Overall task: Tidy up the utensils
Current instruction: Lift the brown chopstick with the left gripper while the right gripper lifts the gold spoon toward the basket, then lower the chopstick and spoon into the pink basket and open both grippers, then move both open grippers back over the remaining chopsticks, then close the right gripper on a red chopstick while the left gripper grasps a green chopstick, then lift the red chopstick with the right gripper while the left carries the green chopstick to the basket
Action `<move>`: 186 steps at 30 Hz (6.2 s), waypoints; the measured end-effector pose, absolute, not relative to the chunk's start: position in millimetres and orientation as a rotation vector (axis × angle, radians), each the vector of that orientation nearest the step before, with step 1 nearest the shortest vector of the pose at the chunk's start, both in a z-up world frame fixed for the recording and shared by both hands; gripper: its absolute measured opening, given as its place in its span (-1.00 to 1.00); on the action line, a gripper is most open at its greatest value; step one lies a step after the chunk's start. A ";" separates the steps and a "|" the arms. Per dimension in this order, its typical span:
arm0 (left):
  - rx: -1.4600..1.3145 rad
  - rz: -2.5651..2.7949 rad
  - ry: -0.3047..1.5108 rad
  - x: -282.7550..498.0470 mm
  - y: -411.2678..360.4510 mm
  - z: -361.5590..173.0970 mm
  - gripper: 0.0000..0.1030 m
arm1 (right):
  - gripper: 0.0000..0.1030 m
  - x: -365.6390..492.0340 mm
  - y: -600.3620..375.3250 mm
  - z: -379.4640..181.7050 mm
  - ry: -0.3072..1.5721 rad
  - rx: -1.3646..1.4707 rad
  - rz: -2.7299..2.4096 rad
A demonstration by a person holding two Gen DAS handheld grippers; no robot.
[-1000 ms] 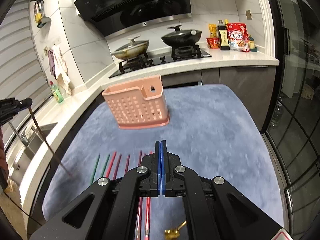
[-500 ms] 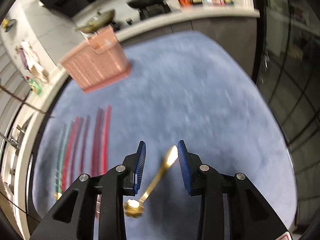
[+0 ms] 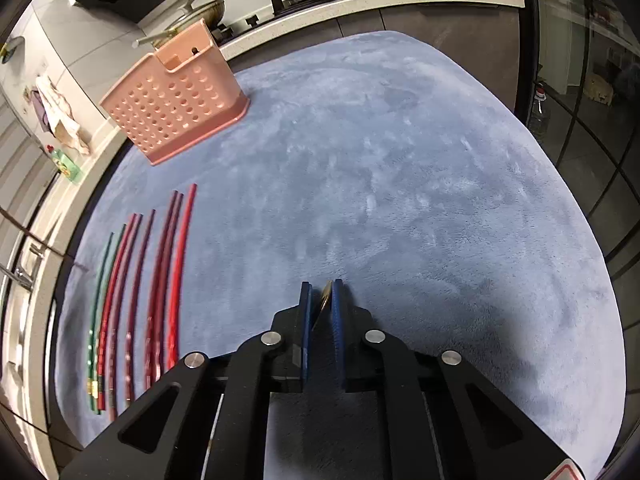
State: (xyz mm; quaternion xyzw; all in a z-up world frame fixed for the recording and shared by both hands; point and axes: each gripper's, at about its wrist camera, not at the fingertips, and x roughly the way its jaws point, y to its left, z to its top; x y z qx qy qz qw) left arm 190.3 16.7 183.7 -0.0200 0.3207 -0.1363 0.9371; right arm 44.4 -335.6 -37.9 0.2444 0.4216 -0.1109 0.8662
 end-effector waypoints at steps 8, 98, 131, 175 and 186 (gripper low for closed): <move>-0.030 -0.286 0.646 187.6 14.8 187.5 -0.86 | -0.95 33.4 -323.1 15.4 0.773 0.492 -0.171; 0.067 -0.181 0.888 87.2 21.6 -5.3 0.45 | -0.24 5.4 -216.4 -21.9 0.860 0.229 -0.127; 0.054 -0.213 0.938 72.6 18.7 -27.7 0.45 | -0.86 6.7 -207.2 -40.6 0.892 0.210 -0.144; -0.051 -0.263 0.999 78.6 36.9 -21.0 -0.82 | -0.86 -9.0 -215.8 -13.9 0.866 0.266 -0.135; -0.080 -0.305 0.934 78.9 37.7 24.7 -0.84 | -0.86 -9.7 -227.0 39.1 0.741 0.271 -0.139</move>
